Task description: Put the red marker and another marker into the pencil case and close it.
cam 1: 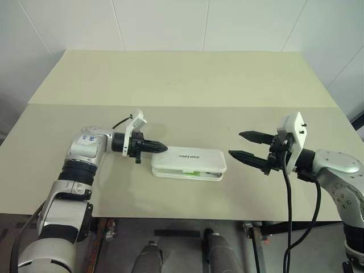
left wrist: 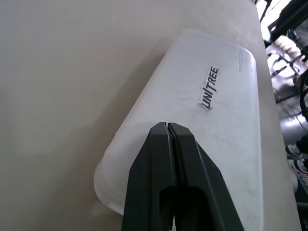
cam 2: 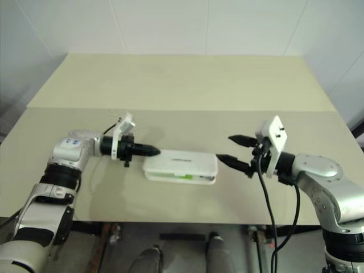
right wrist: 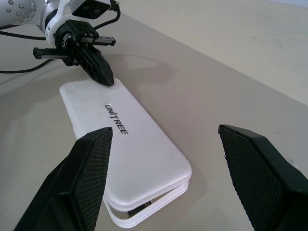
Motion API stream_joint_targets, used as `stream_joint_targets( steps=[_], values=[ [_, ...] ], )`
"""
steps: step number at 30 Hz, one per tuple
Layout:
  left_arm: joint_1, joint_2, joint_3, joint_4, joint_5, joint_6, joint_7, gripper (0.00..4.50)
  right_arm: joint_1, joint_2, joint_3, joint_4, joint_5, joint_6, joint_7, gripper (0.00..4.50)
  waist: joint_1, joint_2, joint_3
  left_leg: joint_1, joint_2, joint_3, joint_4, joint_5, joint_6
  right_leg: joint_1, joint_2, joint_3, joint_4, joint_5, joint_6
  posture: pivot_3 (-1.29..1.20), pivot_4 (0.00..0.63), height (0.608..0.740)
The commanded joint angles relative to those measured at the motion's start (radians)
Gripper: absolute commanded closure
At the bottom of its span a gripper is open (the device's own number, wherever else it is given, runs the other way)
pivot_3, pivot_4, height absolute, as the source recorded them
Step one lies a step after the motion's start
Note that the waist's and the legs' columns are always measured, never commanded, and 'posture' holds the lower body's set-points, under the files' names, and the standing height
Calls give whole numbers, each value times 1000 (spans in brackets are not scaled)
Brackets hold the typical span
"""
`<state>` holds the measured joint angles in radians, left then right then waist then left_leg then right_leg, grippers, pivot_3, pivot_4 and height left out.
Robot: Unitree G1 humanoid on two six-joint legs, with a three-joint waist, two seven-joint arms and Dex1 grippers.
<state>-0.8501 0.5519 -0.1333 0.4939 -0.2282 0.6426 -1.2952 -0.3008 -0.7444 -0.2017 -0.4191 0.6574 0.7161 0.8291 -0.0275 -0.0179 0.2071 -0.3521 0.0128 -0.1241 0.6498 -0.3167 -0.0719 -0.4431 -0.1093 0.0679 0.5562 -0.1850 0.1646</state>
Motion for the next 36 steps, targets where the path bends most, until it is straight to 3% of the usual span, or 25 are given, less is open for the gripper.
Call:
stream_joint_targets(
  steps=[1, 17, 21, 23, 25, 28, 32, 36],
  values=[
    [24, 10, -43, -27, 31, 4, 15, 4463, -3, -10, -9, -33, 3, -21, -4, 776, 0, 0, 0, 0, 0, 0, 0, 0, 0, 0, 0, 0, 0, 0, 0, 0, 150, 740],
    [79, 16, -202, -55, 91, -13, -8, 4463, 4, -14, -15, -35, -15, -24, -20, 776, -1, 1, -1, 1, 0, 0, -1, 0, 0, 5, 0, 0, -1, -1, -1, 0, 150, 740],
    [96, 9, -255, -39, 137, -52, 3, 4463, 2, -14, -16, -30, -25, -29, -22, 776, -2, 0, -5, 17, 0, 1, -3, -3, 1, 21, 0, 0, -6, -8, -5, 0, 150, 740],
    [93, 1, -273, -14, 159, -77, 19, 4463, 1, -14, -16, -26, -29, -33, -20, 776, -2, 1, -11, 19, 0, 1, -3, -3, 2, 22, 0, 0, -6, -17, -17, 0, 150, 740],
    [87, -7, -275, 4, 169, -95, 24, 4463, -1, -15, -16, -24, -31, -35, -19, 776, -2, 0, -14, 22, 0, 1, -2, -3, 2, 25, 0, 0, -5, -18, -17, 0, 150, 740],
    [67, -23, -242, 13, 157, -118, 36, 4463, -2, -18, -20, -23, -32, -35, -17, 776, -4, -1, -15, 31, 1, 1, -2, -4, 1, 34, 0, 0, -7, -21, -13, 0, 150, 740],
    [49, -55, -142, -16, 81, -168, 48, 4463, 0, -24, -26, -22, -32, -36, -12, 776, -4, -1, -16, 32, 1, 1, -2, -7, -2, 38, 0, 0, -14, -20, -11, 0, 150, 740],
    [80, -106, 10, -59, -26, -350, 42, 4463, -7, -28, -8, -20, -32, -31, -7, 776, -1, -3, -14, 30, 1, 1, -2, -8, -3, 34, -1, 0, -14, -18, -13, 0, 150, 740]
  ],
)
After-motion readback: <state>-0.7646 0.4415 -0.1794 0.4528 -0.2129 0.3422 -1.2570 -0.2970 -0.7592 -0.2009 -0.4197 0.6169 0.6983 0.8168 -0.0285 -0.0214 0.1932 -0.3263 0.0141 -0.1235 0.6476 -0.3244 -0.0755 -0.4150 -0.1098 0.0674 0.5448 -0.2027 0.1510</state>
